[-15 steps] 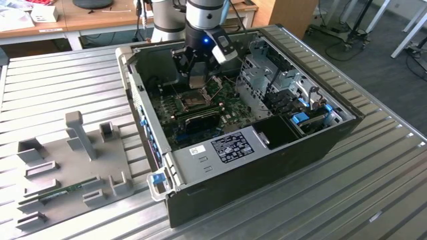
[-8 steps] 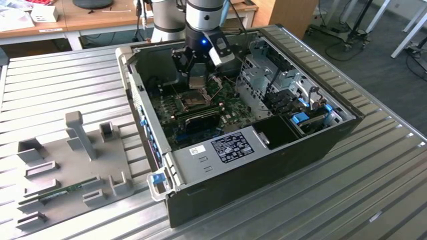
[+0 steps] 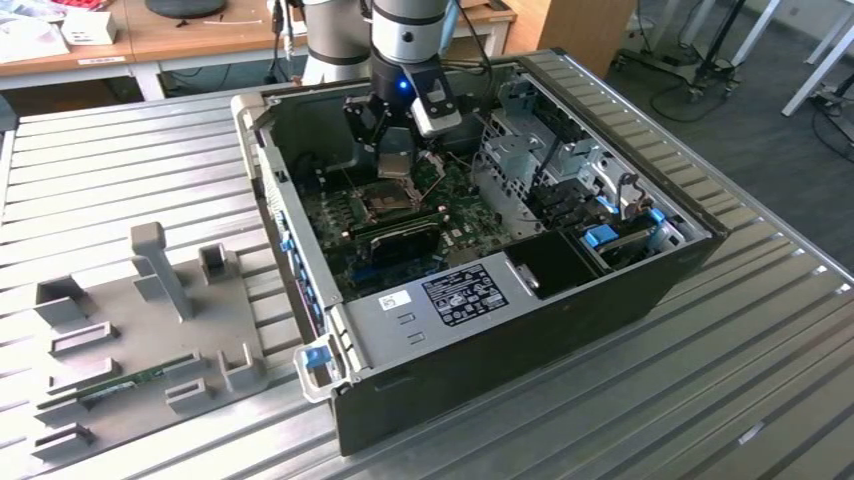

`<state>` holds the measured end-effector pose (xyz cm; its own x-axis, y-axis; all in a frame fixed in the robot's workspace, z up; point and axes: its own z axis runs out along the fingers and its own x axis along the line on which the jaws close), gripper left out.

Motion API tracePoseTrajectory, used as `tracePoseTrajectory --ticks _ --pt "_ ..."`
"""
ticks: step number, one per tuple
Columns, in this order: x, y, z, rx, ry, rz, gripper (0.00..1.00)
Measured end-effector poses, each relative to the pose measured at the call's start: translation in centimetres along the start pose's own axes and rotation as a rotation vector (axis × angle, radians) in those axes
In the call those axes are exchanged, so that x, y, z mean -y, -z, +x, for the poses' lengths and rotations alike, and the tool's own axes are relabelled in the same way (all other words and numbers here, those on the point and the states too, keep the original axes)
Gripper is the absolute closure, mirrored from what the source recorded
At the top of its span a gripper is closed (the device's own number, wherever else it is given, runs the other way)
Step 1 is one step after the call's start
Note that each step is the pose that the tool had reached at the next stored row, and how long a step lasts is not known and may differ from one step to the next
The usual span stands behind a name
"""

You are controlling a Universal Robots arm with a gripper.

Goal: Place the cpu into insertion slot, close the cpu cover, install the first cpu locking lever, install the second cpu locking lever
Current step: 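Place the cpu into insertion slot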

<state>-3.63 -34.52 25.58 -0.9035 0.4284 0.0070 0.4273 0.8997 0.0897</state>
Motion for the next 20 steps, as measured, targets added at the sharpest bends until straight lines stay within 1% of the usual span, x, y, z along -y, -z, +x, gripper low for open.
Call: tracePoseTrajectory --ticks 5,6,16,17,20 --pt "0.00 -0.01 0.00 0.0003 -0.002 -0.0002 0.46" --pt "0.00 -0.02 0.00 0.0012 -0.011 -0.0003 0.46" --pt "0.01 -0.14 0.00 0.0174 -0.192 -0.0016 0.46" --pt "0.01 -0.16 0.00 0.0207 -0.228 -0.0018 0.46" --pt "0.01 -0.20 0.00 0.0256 -0.283 -0.0022 0.46"
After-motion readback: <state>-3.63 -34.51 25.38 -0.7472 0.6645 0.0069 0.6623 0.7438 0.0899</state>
